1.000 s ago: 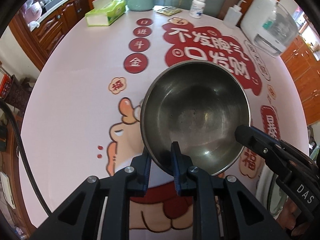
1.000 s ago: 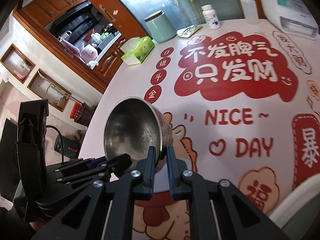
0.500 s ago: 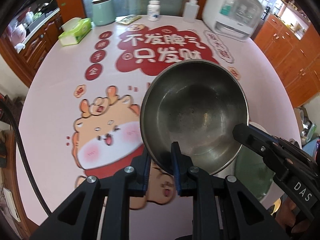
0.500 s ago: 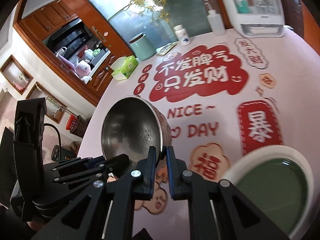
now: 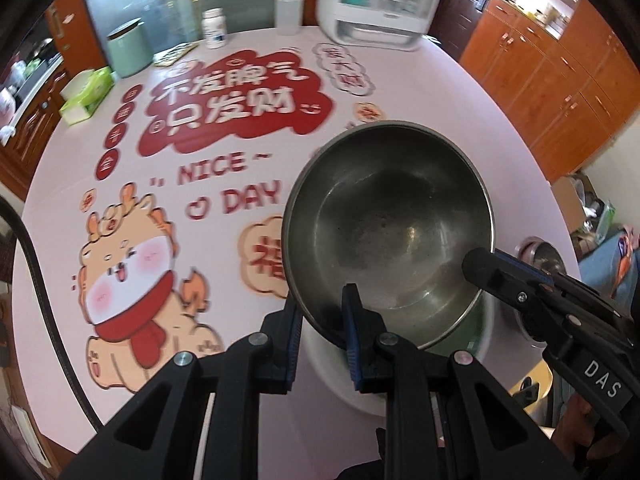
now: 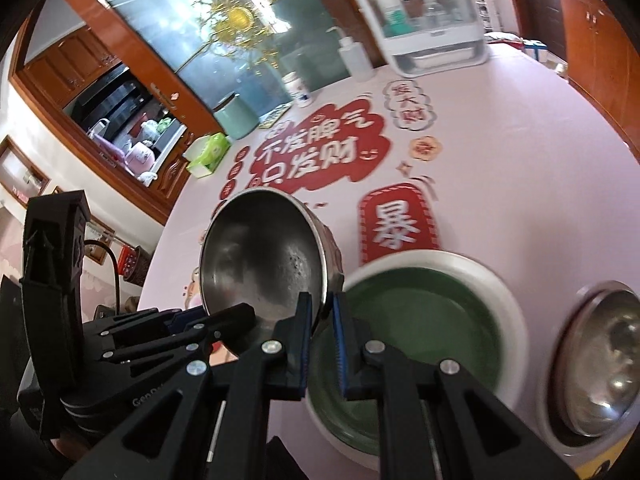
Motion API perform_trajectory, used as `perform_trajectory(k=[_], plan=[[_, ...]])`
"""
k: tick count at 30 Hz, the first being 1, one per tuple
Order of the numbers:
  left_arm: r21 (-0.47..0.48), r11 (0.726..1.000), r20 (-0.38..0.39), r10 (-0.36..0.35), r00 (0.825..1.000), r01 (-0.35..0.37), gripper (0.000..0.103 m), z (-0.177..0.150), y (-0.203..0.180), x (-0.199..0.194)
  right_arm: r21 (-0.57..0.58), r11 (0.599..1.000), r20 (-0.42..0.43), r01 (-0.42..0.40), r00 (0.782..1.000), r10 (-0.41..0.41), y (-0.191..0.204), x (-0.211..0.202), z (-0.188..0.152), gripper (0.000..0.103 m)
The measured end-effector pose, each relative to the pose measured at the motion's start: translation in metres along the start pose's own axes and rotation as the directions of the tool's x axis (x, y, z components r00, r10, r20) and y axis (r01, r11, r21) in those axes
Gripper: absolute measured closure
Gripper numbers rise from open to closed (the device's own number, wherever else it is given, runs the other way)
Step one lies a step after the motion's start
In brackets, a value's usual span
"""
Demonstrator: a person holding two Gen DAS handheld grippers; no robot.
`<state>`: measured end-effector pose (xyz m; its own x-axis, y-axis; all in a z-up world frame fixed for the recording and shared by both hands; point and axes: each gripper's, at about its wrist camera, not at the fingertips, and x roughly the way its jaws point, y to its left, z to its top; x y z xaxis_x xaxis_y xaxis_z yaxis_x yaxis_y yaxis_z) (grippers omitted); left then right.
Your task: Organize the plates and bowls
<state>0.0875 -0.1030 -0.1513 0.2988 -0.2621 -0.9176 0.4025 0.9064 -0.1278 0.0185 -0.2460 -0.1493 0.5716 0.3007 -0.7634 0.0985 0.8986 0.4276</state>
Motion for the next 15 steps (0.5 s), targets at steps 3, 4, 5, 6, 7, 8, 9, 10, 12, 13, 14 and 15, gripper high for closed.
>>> perform_trajectory(k=[3, 4, 5, 6, 7, 8, 9, 10, 12, 13, 14, 15], plan=[[0.027, 1.0, -0.004, -0.013, 1.0, 0.013, 0.085, 0.0, -0.025, 0.002, 0.016, 1.0, 0.004, 0.017, 1.0, -0.017, -0.019, -0.015, -0.002, 0.092], [0.035, 0.999, -0.005, -0.016, 1.0, 0.016, 0.085, 0.0, -0.032, 0.004, 0.02, 1.0, 0.006, 0.022, 1.0, -0.022, -0.024, -0.019, -0.003, 0.092], [0.046, 0.999, -0.007, -0.021, 1.0, 0.021, 0.085, 0.0, -0.041, 0.005, 0.024, 0.999, 0.008, 0.028, 1.0, -0.028, -0.03, -0.023, -0.004, 0.092], [0.055, 0.998, -0.008, -0.026, 1.0, 0.026, 0.085, 0.0, -0.048, 0.006, 0.031, 0.999, 0.011, 0.035, 0.999, -0.035, -0.037, -0.028, -0.005, 0.092], [0.062, 0.998, -0.01, -0.029, 1.0, 0.03, 0.085, 0.0, -0.055, 0.008, 0.037, 0.999, 0.012, 0.04, 0.999, -0.04, -0.043, -0.032, -0.006, 0.092], [0.07, 0.997, -0.013, -0.033, 0.999, 0.034, 0.085, 0.0, -0.062, 0.009, 0.044, 0.998, 0.013, 0.045, 0.999, -0.046, -0.049, -0.036, -0.007, 0.092], [0.082, 0.996, -0.017, -0.038, 0.999, 0.04, 0.085, -0.001, -0.072, 0.011, 0.053, 0.997, 0.013, 0.052, 0.999, -0.052, -0.056, -0.041, -0.008, 0.092], [0.091, 0.995, -0.02, -0.042, 0.999, 0.044, 0.085, 0.0, -0.078, 0.013, 0.059, 0.997, 0.013, 0.056, 0.998, -0.056, -0.061, -0.044, -0.01, 0.092], [0.112, 0.992, -0.028, -0.052, 0.998, 0.055, 0.085, -0.001, -0.095, 0.017, 0.074, 0.995, 0.013, 0.066, 0.998, -0.067, -0.073, -0.051, -0.012, 0.092], [0.12, 0.991, -0.03, -0.057, 0.998, 0.06, 0.085, -0.001, -0.101, 0.018, 0.082, 0.994, 0.014, 0.073, 0.997, -0.075, -0.08, -0.056, -0.014, 0.092], [0.129, 0.99, -0.033, -0.061, 0.998, 0.065, 0.085, -0.002, -0.108, 0.02, 0.09, 0.993, 0.015, 0.079, 0.997, -0.08, -0.087, -0.06, -0.015, 0.092], [0.139, 0.988, -0.037, -0.066, 0.997, 0.071, 0.085, -0.003, -0.115, 0.022, 0.096, 0.992, 0.017, 0.085, 0.996, -0.087, -0.092, -0.064, -0.017, 0.092]])
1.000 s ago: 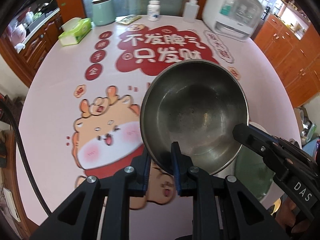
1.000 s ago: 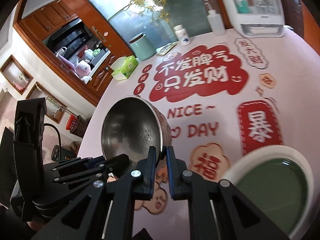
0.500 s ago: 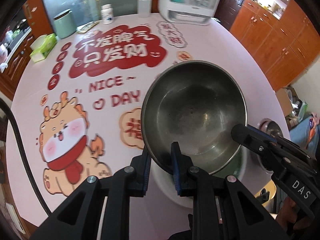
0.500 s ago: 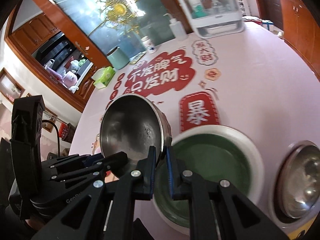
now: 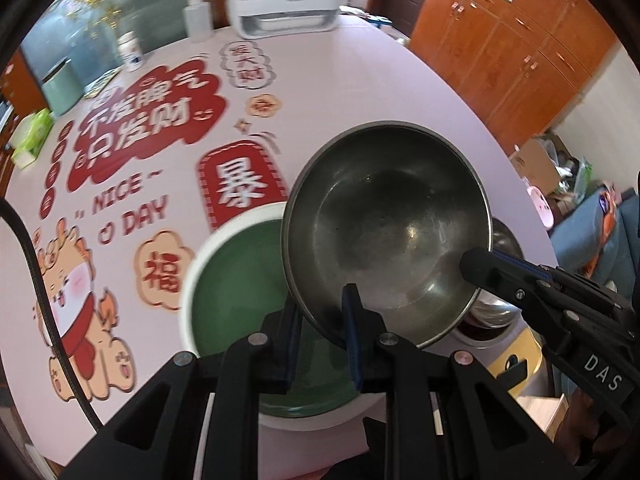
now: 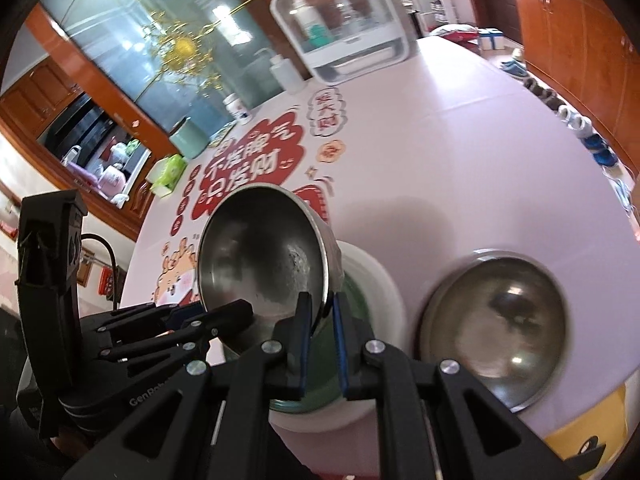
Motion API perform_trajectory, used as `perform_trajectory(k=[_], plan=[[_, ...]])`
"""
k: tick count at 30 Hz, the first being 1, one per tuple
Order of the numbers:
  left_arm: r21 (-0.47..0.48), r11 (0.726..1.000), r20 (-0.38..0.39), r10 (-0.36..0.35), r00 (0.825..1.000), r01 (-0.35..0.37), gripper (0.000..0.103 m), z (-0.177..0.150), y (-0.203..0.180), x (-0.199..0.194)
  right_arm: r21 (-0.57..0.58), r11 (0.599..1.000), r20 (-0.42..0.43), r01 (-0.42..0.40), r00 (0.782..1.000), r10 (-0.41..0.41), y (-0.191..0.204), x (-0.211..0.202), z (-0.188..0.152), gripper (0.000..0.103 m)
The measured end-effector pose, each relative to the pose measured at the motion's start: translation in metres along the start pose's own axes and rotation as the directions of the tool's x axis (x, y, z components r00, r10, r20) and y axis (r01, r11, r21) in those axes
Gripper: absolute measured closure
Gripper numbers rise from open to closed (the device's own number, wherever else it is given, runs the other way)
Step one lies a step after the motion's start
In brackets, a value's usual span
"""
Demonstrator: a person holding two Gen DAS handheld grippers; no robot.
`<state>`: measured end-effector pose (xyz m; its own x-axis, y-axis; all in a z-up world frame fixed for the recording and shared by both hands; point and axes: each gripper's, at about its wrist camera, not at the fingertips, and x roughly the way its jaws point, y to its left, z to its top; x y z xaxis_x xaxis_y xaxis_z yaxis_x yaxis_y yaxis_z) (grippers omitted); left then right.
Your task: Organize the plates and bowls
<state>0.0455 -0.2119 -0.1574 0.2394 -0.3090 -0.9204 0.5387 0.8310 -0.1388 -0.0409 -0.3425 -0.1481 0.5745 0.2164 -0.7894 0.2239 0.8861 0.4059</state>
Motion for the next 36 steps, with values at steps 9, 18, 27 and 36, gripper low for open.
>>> perform_trajectory(k=[9, 18, 27, 36], plan=[[0.098, 0.994, -0.038, -0.05, 0.998, 0.054, 0.085, 0.002, -0.063, 0.022, 0.074, 0.995, 0.012, 0.067, 0.998, -0.068, -0.054, -0.026, -0.011, 0.092], [0.179, 0.98, -0.097, -0.075, 0.992, 0.091, 0.085, 0.003, -0.11, 0.042, 0.162, 0.98, 0.004, 0.115, 0.993, -0.117, -0.098, -0.042, -0.026, 0.092], [0.2, 0.975, -0.167, -0.064, 0.984, 0.097, 0.084, 0.002, -0.13, 0.062, 0.206, 0.97, -0.039, 0.132, 0.991, -0.127, -0.117, -0.037, -0.033, 0.092], [0.216, 0.972, -0.176, -0.05, 0.983, 0.088, 0.075, 0.002, -0.14, 0.064, 0.23, 0.964, -0.077, 0.135, 0.99, -0.12, -0.129, -0.03, -0.035, 0.092]])
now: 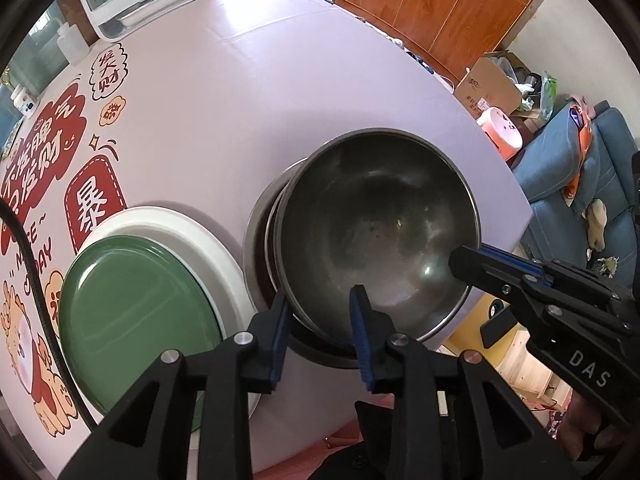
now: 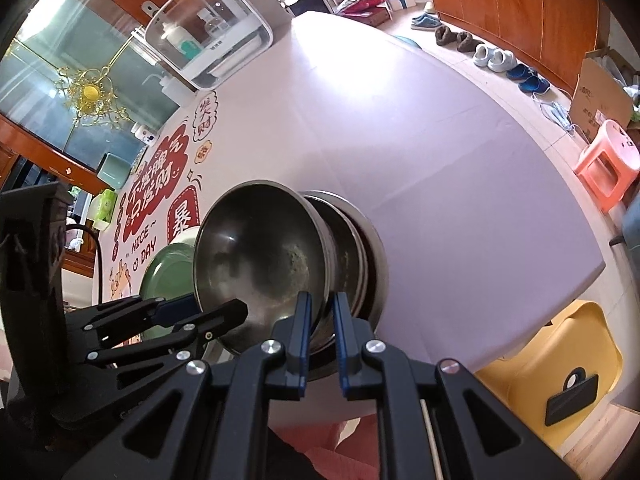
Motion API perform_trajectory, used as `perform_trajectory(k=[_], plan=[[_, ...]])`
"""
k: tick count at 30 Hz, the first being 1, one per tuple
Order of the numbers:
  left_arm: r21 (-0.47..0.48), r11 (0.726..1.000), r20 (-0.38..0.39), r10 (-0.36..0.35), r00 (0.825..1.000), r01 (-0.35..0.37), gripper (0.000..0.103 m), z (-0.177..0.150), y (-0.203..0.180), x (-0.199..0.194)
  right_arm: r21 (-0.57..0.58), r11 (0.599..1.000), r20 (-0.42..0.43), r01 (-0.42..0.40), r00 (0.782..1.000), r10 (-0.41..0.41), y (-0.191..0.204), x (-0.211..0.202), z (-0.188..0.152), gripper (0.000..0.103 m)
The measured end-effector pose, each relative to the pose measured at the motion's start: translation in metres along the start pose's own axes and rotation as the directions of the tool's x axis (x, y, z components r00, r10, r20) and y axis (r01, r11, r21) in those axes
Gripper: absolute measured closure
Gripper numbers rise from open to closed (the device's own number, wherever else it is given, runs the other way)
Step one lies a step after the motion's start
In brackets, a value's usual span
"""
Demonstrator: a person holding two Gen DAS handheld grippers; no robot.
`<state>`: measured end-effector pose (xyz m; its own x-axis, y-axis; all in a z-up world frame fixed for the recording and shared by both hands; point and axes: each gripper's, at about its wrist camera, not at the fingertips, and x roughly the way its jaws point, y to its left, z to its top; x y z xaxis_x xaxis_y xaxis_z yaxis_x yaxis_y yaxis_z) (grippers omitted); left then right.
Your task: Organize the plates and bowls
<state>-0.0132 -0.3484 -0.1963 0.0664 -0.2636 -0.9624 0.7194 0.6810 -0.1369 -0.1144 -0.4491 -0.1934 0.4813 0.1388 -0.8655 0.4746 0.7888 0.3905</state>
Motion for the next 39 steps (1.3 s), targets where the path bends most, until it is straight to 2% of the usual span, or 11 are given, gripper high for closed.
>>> perform_trajectory(k=[10, 21, 22, 24, 27, 30, 31, 33, 35, 37, 39], plan=[[-0.019, 1.0, -0.002, -0.009, 1.0, 0.009, 0.071, 0.003, -0.002, 0.0, 0.002, 1.0, -0.006, 0.01, 1.0, -0.01, -0.002, 0.002, 0.004, 0.091], [-0.022, 0.999, 0.042, -0.027, 0.999, 0.028, 0.067, 0.007, 0.006, -0.012, -0.004, 1.0, 0.017, 0.015, 1.0, -0.014, 0.002, -0.003, 0.005, 0.089], [-0.026, 0.999, 0.045, -0.027, 0.999, 0.029, 0.065, 0.008, 0.008, -0.013, 0.001, 1.0, 0.019, 0.015, 1.0, -0.015, 0.001, -0.004, 0.005, 0.089], [-0.032, 0.999, 0.053, -0.027, 0.998, 0.029, 0.047, 0.009, 0.012, -0.016, 0.014, 1.0, 0.023, 0.018, 1.0, -0.018, 0.0, -0.005, 0.004, 0.089], [-0.036, 0.999, 0.074, -0.021, 0.997, 0.024, 0.04, 0.013, 0.019, -0.021, 0.027, 0.999, 0.027, 0.022, 0.999, -0.022, 0.0, -0.006, 0.004, 0.089], [-0.039, 0.999, 0.087, -0.007, 0.996, 0.011, 0.033, 0.017, 0.024, -0.023, 0.044, 0.999, 0.031, 0.026, 0.999, -0.027, 0.0, -0.007, 0.003, 0.077], [-0.039, 0.999, 0.09, -0.004, 0.996, 0.008, 0.032, 0.019, 0.027, -0.024, 0.052, 0.998, 0.035, 0.028, 0.999, -0.03, 0.0, -0.007, 0.002, 0.069], [-0.034, 0.999, 0.086, 0.0, 0.996, 0.003, 0.022, 0.023, 0.032, -0.025, 0.072, 0.997, 0.039, 0.026, 0.999, -0.029, -0.001, -0.008, 0.001, 0.062], [-0.022, 1.0, 0.082, 0.004, 0.997, -0.002, 0.019, 0.025, 0.035, -0.025, 0.098, 0.995, 0.037, 0.03, 0.999, -0.034, -0.003, -0.007, 0.0, 0.046], [-0.009, 1.0, 0.069, 0.005, 0.998, -0.004, 0.019, 0.028, 0.038, -0.023, 0.123, 0.992, 0.034, 0.024, 0.999, -0.028, -0.005, -0.005, -0.002, 0.04], [-0.001, 1.0, 0.061, 0.004, 0.998, -0.004, 0.019, 0.03, 0.04, -0.022, 0.166, 0.986, 0.019, 0.007, 1.0, -0.01, -0.009, -0.001, -0.004, 0.039]])
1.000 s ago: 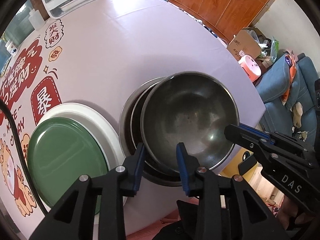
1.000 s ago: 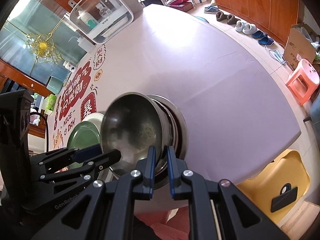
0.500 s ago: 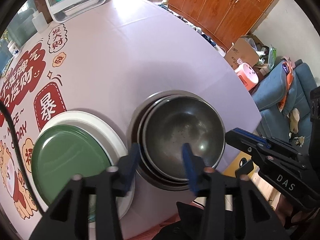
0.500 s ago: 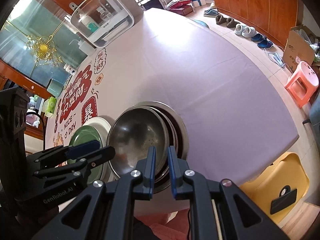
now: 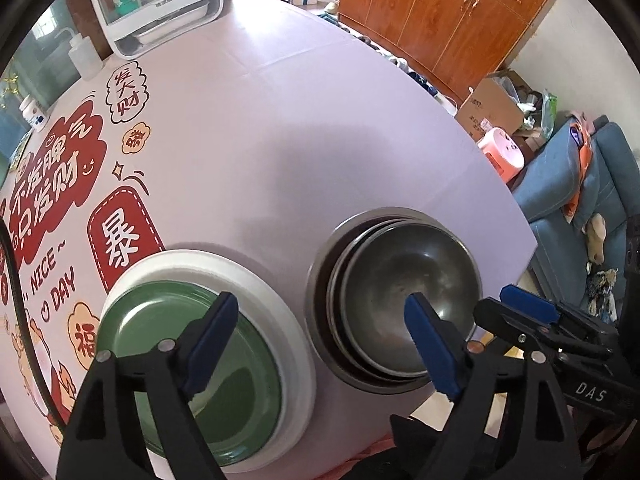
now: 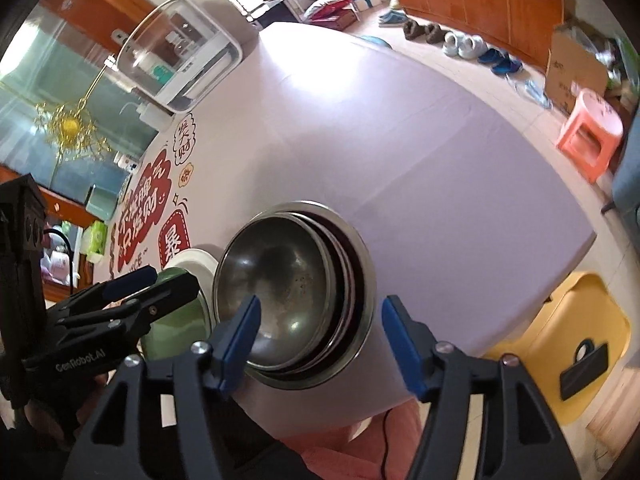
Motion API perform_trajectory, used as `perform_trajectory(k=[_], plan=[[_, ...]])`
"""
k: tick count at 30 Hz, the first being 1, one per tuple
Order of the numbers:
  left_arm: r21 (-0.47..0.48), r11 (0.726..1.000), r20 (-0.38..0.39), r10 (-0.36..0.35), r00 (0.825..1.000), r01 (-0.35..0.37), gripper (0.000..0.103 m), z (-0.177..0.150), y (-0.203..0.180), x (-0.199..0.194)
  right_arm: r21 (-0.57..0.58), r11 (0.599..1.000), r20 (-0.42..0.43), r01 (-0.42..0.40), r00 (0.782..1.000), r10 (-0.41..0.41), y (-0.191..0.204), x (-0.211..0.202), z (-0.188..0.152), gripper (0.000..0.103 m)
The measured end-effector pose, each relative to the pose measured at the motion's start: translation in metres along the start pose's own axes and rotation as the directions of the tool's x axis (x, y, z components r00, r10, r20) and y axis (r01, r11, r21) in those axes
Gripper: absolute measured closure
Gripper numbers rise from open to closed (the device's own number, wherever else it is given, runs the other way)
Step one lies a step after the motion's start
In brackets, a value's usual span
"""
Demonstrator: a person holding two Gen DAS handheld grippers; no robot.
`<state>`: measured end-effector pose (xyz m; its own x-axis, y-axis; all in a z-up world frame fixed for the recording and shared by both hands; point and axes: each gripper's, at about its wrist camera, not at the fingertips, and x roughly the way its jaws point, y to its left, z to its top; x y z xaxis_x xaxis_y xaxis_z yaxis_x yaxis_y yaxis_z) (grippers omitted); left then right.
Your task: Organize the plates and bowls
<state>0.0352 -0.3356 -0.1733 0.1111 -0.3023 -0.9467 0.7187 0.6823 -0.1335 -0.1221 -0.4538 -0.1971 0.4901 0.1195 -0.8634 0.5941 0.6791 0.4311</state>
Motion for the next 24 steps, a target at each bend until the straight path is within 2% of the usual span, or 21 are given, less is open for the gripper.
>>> perform_trajectory(k=[7, 15, 24], plan=[[0.044, 0.999, -0.02, -0.009, 1.0, 0.01, 0.019, 0.008, 0.006, 0.003, 0.125, 0.992, -0.043, -0.012, 0.999, 0.018, -0.011, 0.013, -0.009, 0.032], [0.064, 0.998, -0.079, -0.009, 0.997, 0.014, 0.019, 0.021, 0.01, 0.024, 0.224, 0.975, -0.091, -0.012, 0.995, 0.033, -0.018, 0.031, -0.018, 0.031], [0.095, 0.995, -0.16, -0.024, 0.987, 0.04, 0.019, 0.031, 0.005, 0.055, 0.322, 0.946, -0.091, -0.035, 0.994, 0.068, -0.029, 0.039, -0.026, 0.031]])
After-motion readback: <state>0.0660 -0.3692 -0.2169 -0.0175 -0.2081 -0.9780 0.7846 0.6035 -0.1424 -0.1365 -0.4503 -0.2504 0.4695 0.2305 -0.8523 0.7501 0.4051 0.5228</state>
